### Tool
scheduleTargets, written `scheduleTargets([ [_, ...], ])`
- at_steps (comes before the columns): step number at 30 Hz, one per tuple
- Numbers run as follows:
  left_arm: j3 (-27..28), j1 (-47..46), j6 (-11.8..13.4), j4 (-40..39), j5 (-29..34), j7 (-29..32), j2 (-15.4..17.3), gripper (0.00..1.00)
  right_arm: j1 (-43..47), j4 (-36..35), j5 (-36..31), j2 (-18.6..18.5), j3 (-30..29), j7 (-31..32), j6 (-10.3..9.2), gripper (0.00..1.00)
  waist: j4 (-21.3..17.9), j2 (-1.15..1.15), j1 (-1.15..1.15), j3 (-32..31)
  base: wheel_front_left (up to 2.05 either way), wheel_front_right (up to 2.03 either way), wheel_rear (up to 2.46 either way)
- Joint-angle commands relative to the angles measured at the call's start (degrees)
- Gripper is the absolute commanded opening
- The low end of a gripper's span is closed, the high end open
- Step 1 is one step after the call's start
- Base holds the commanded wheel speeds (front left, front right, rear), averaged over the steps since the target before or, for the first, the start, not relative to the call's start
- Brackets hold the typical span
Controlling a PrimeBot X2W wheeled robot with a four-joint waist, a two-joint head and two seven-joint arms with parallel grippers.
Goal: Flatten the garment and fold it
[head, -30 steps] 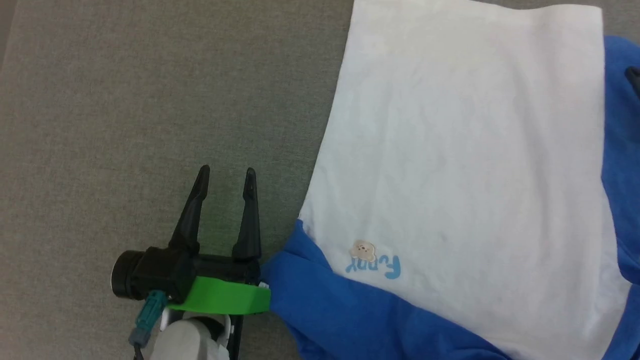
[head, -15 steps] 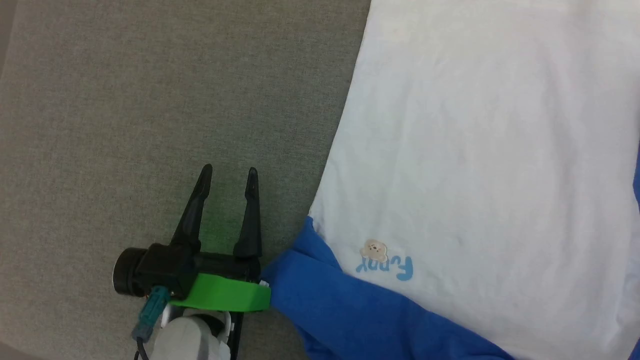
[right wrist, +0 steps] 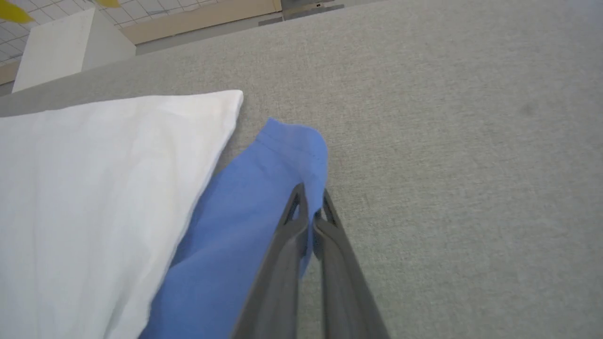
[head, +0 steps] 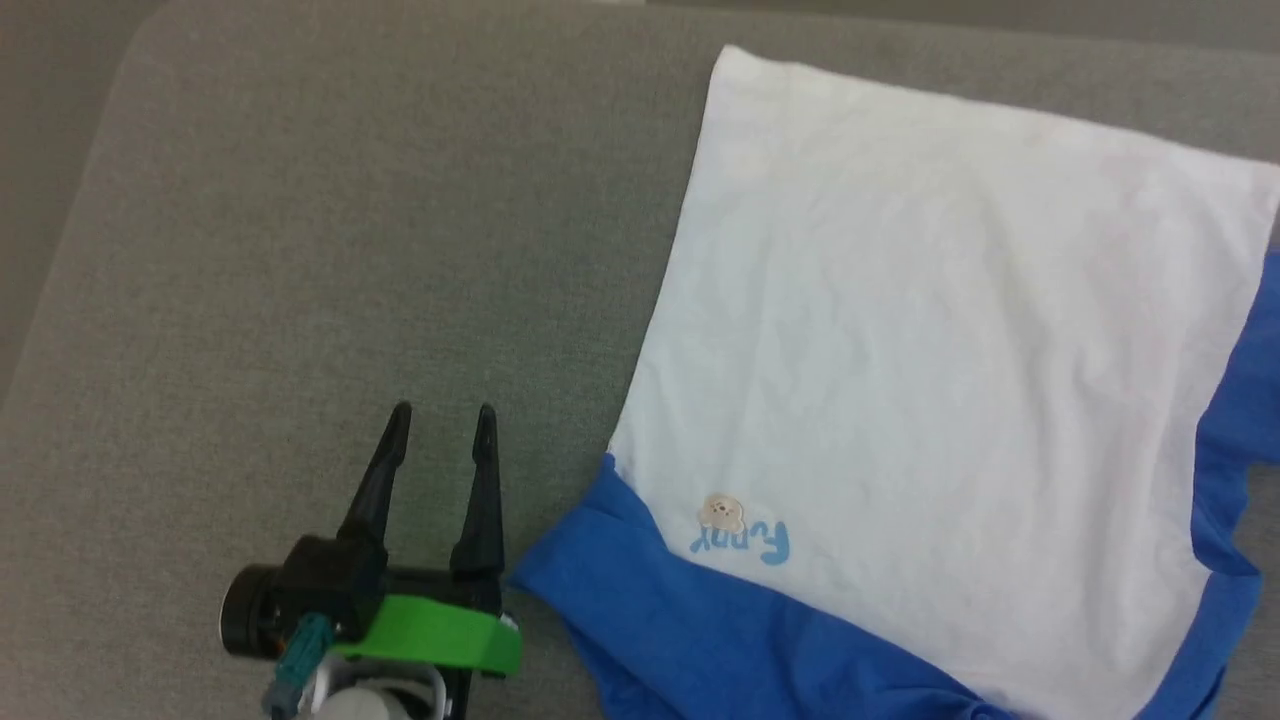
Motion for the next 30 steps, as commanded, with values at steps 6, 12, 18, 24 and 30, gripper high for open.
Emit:
scheduleTargets([
  [6,1.7,5.6,0.1,1.0,-0.7,-0.2,0.8,1.00,4.9,-3.7,0.4,1.0,-3.1,-0.5,-0.10,0.00,-2.8,0.00,0.00,-15.2,0.00,0.00,0.00],
  [12,2.9,10.5,0.9,0.4,-1.5,0.2,2.0,1.00,6.0,-10.7,1.3,2.1,-1.2,1.4,-0.10,0.00,-4.9,0.00,0.00,-23.0,0.00,0.00,0.00],
  [18,3.6,14.2,1.8,-1.0,-2.3,0.9,2.3,1.00,3.7,-17.3,2.7,0.8,2.4,3.9,-0.10,0.00,-6.6,0.00,0.00,-26.9,0.00,0.00,0.00],
  [24,3.8,16.3,2.3,-2.1,-2.8,1.1,2.4,1.00,1.7,-21.4,5.7,0.4,9.2,5.0,-0.10,0.00,-7.2,0.00,0.00,-28.3,0.00,0.00,0.00],
  [30,4.3,17.0,2.9,-3.7,-2.6,1.8,3.4,1.00,3.8,-26.2,8.4,3.7,18.7,5.6,-0.10,0.00,-6.2,0.00,0.00,-27.7,0.00,0.00,0.00],
])
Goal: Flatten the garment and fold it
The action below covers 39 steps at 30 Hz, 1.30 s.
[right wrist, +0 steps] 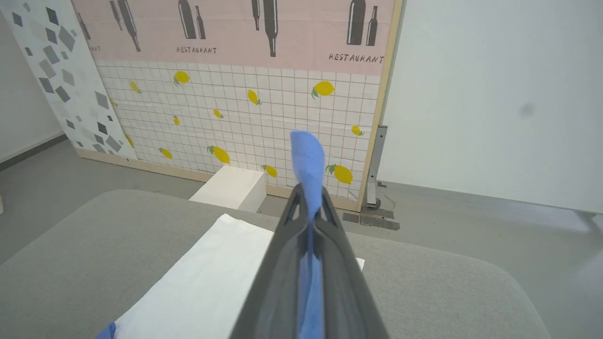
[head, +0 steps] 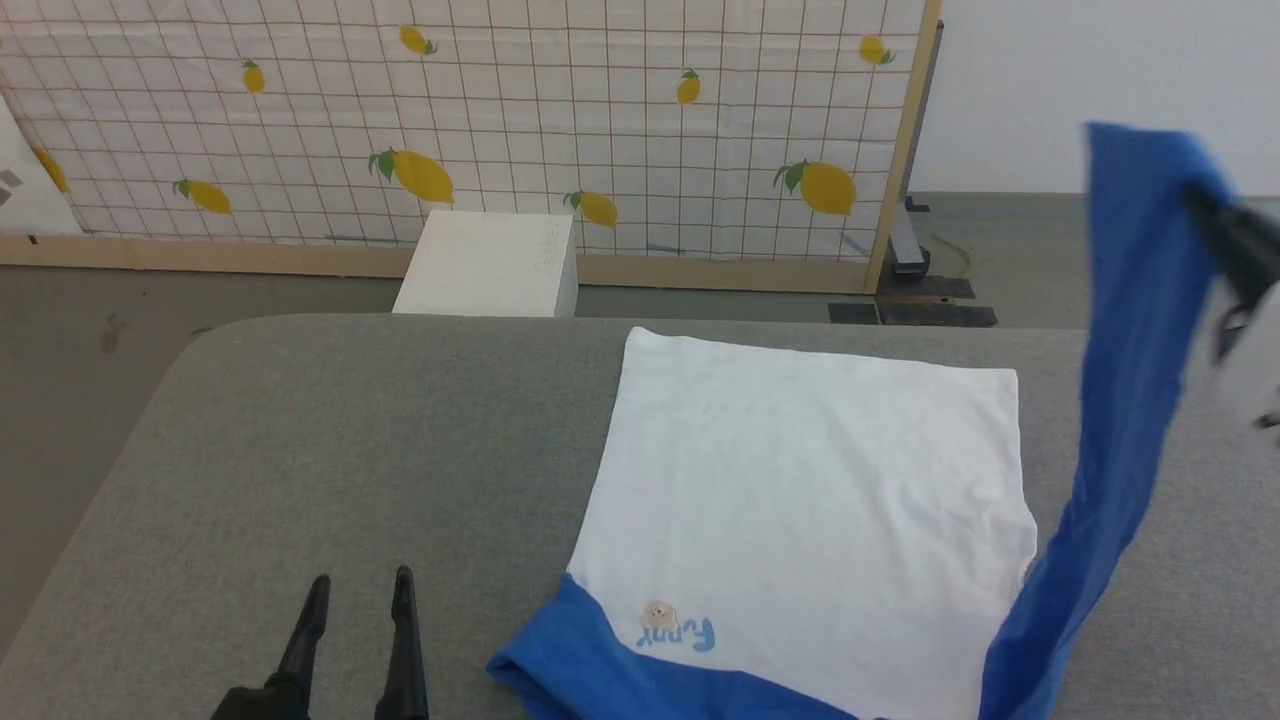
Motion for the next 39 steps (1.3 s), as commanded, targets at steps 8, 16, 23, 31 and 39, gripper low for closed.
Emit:
scheduleTargets([
  [8,0.2,0.1,0.7,-1.4,0.1,1.0,1.1,1.00,3.3,-0.3,1.1,6.6,16.6,-1.3,-0.08,0.00,2.5,0.00,0.01,2.1,0.00,0.00,0.00],
  [16,-0.6,-1.3,0.7,-1.0,-0.1,1.2,0.9,1.00,4.5,6.1,2.1,10.2,30.6,-3.7,-0.08,0.00,5.5,0.00,0.01,3.6,0.00,0.00,0.00],
  [23,-1.3,-2.2,0.6,-0.1,-0.5,0.8,0.6,1.00,6.8,16.0,1.0,12.3,36.9,-9.9,-0.08,0.00,7.7,0.00,0.01,4.6,0.00,0.00,0.00],
  [31,-2.4,-3.3,0.3,1.3,-0.7,0.3,0.3,1.00,8.2,31.7,-2.3,14.3,41.7,-18.1,-0.08,0.00,9.6,0.00,0.01,5.3,0.00,0.00,0.00],
  [39,-3.4,-4.3,0.0,2.8,-1.0,0.0,0.0,1.00,5.5,44.7,-3.6,15.2,40.9,-21.0,-0.08,0.00,11.5,0.00,0.01,5.9,0.00,0.00,0.00],
])
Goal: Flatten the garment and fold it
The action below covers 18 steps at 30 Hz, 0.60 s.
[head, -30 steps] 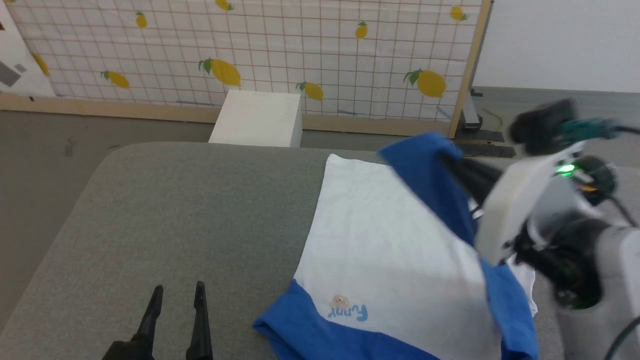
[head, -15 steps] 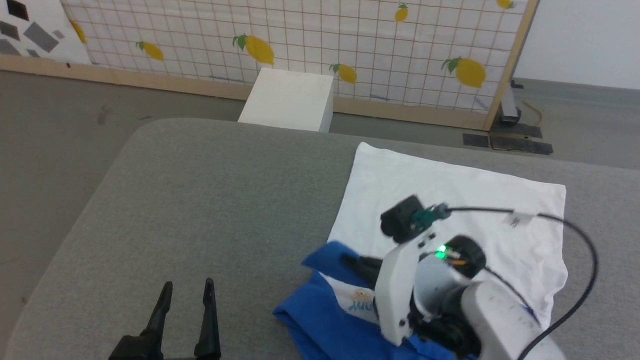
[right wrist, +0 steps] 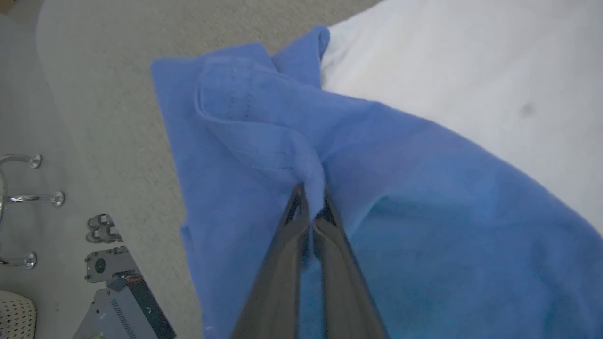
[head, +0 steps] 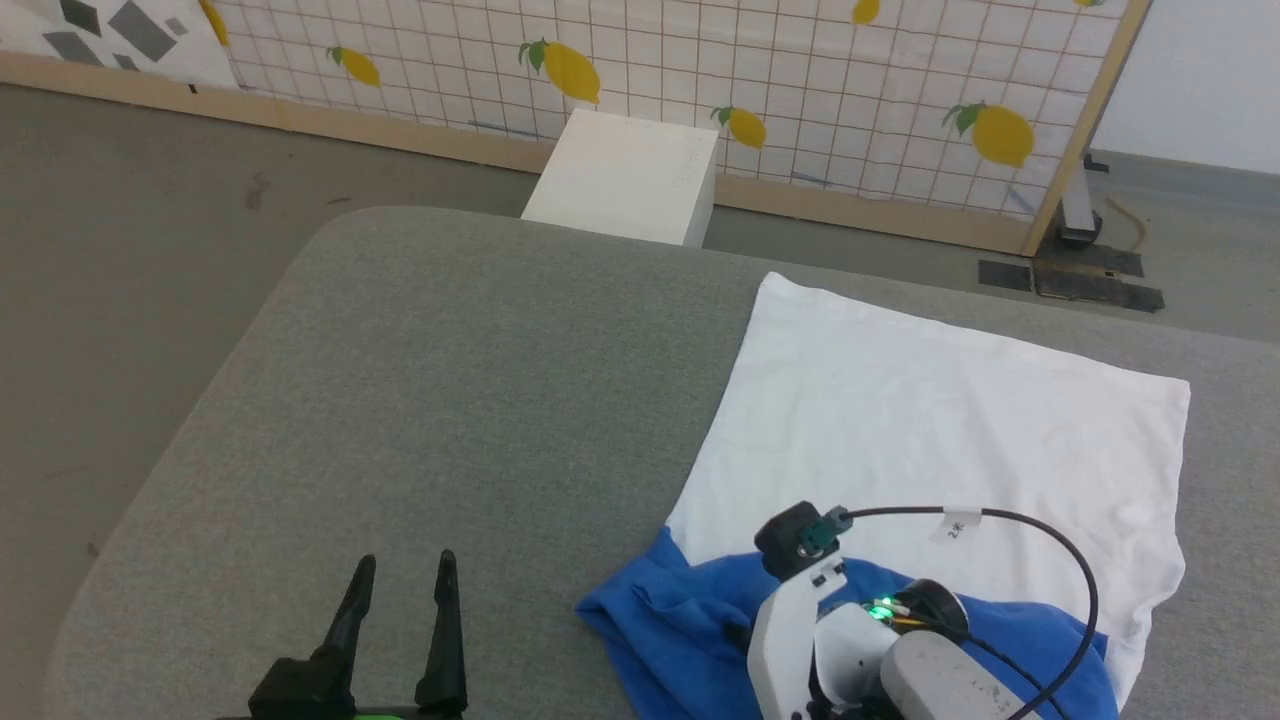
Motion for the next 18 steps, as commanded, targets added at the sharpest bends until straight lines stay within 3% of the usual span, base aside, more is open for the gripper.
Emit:
scheduleTargets([
  [1,-0.3,-1.2,-0.2,0.3,-0.5,-0.5,-0.2,1.00,-1.3,1.6,-0.4,0.2,-0.3,-0.8,-0.08,0.00,0.7,0.00,0.00,0.1,0.00,0.00,0.00],
  [3,-0.4,-1.3,-0.3,0.7,-0.6,-0.5,-0.2,1.00,-1.8,4.1,-0.3,0.2,-0.5,-1.3,-0.08,0.00,1.1,0.00,0.00,-0.1,0.00,0.00,0.00],
  [4,-0.5,-1.3,-0.3,1.0,-0.7,-0.6,-0.1,1.00,-2.1,6.5,0.4,0.3,-0.3,-0.8,-0.08,0.14,1.4,0.00,0.00,-0.4,0.00,0.00,0.00],
  [5,-0.5,-1.2,-0.3,1.2,-0.7,-0.6,-0.1,1.00,-2.2,7.1,1.4,0.3,0.3,-0.6,-0.08,0.49,1.5,0.00,0.00,-0.6,0.00,0.00,0.00],
  [6,-0.6,-1.2,-0.3,1.3,-0.7,-0.5,0.0,1.00,-2.2,7.2,2.4,0.3,0.8,-0.5,-0.08,1.00,1.6,0.00,0.00,-0.8,0.00,0.00,0.00],
  [12,-0.7,-0.2,0.0,1.2,-0.7,-0.1,0.5,1.00,-2.7,2.3,11.5,0.4,3.8,1.2,-0.08,1.00,0.5,0.00,0.00,-2.2,0.00,0.00,0.00],
  [18,-0.9,0.3,0.0,-0.4,-1.0,0.3,0.9,1.00,-1.5,-9.1,14.9,-1.5,-2.0,3.1,-0.08,1.00,-2.3,0.00,0.00,-2.7,0.00,0.00,0.00],
])
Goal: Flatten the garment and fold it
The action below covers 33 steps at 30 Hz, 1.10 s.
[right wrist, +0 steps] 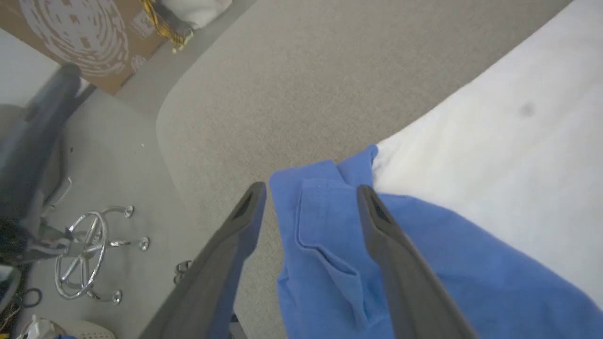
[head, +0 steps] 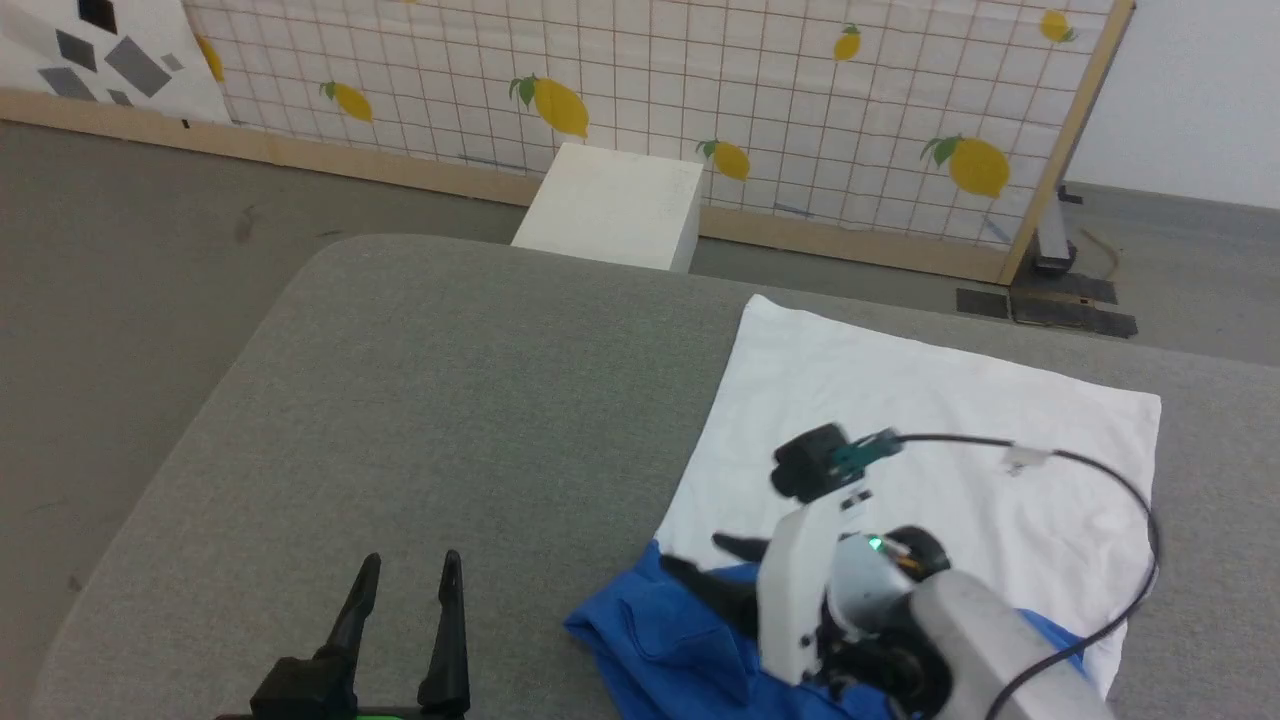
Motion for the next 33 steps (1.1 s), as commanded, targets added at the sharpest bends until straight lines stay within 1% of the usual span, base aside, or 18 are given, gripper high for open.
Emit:
scheduleTargets([
  [1,0.1,0.4,0.2,-0.6,-0.6,0.2,0.3,1.00,1.2,-2.9,0.1,-1.5,-2.9,-0.5,-0.08,1.00,-1.8,0.00,0.00,-0.2,0.00,0.00,0.00],
  [3,0.0,0.4,0.2,-1.2,-0.6,0.1,0.4,1.00,3.5,-7.8,-1.7,-3.0,-7.9,-1.9,-0.08,1.00,-3.1,0.00,0.00,-0.1,0.00,0.00,0.00],
  [5,0.0,0.3,0.2,-1.7,-0.7,-0.1,0.4,1.00,5.9,-11.9,-4.9,-3.8,-13.5,-4.1,-0.08,1.00,-4.2,0.00,0.00,0.1,0.00,0.00,0.00],
  [6,-0.1,0.1,0.1,-2.3,-0.6,-0.5,0.3,1.00,9.5,-16.8,-9.1,-2.8,-20.9,-6.7,-0.08,1.00,-5.7,0.00,0.00,0.3,0.00,0.00,0.00],
  [8,-0.2,-0.2,0.0,-2.8,-0.5,-0.9,0.3,1.00,12.7,-21.5,-14.0,-1.9,-26.3,-9.4,-0.08,1.00,-6.9,0.00,0.00,0.6,0.00,0.00,0.00],
  [10,-0.1,-0.6,-0.1,-3.2,-0.3,-1.4,0.3,1.00,15.9,-25.8,-18.4,-0.7,-31.0,-12.4,-0.08,1.00,-8.0,0.00,0.00,0.9,0.00,0.00,0.00],
  [14,0.1,-0.7,-0.2,-3.7,1.0,-2.1,0.3,1.00,22.0,-32.0,-26.0,0.8,-37.1,-19.2,-0.08,1.00,-10.2,0.00,0.00,1.7,0.00,0.00,0.00],
  [16,0.0,-0.6,-0.4,-3.8,1.8,-2.3,0.3,1.00,24.6,-33.3,-28.6,1.1,-39.1,-22.7,-0.08,1.00,-11.1,0.00,0.00,2.1,0.00,0.00,0.00],
  [17,-0.1,-0.5,-0.5,-3.8,2.2,-2.3,0.3,1.00,25.7,-33.3,-28.7,1.1,-40.0,-24.2,-0.08,1.00,-11.4,0.00,0.00,2.3,0.00,0.00,0.00],
  [20,-0.4,-0.4,-0.4,-4.4,4.1,-2.4,0.2,1.00,28.8,-32.0,-27.8,1.2,-41.8,-29.3,-0.08,1.00,-12.3,0.00,0.00,2.9,0.00,0.00,0.00],
  [23,-0.3,0.4,-0.3,-4.8,4.8,-2.4,-0.5,1.00,30.7,-29.8,-26.3,1.2,-42.4,-32.8,-0.08,1.00,-12.7,0.00,0.00,3.2,0.00,0.00,0.00],
  [28,0.1,1.7,-0.5,-4.5,5.4,-2.4,-1.3,1.00,31.8,-26.6,-24.7,1.2,-42.4,-36.1,-0.08,1.00,-12.8,0.00,0.00,3.6,0.00,0.00,0.00],
  [31,0.6,1.2,-1.0,-4.5,5.6,-2.4,-1.4,1.00,30.9,-26.3,-24.8,1.2,-42.4,-36.7,-0.08,1.00,-12.9,0.00,0.00,4.3,0.00,0.00,0.00],
  [33,0.7,0.1,-1.9,-4.7,5.2,-2.4,-1.5,1.00,30.1,-26.5,-25.1,1.2,-42.6,-36.8,-0.08,1.00,-13.0,0.00,0.00,5.2,0.00,0.00,0.00],
])
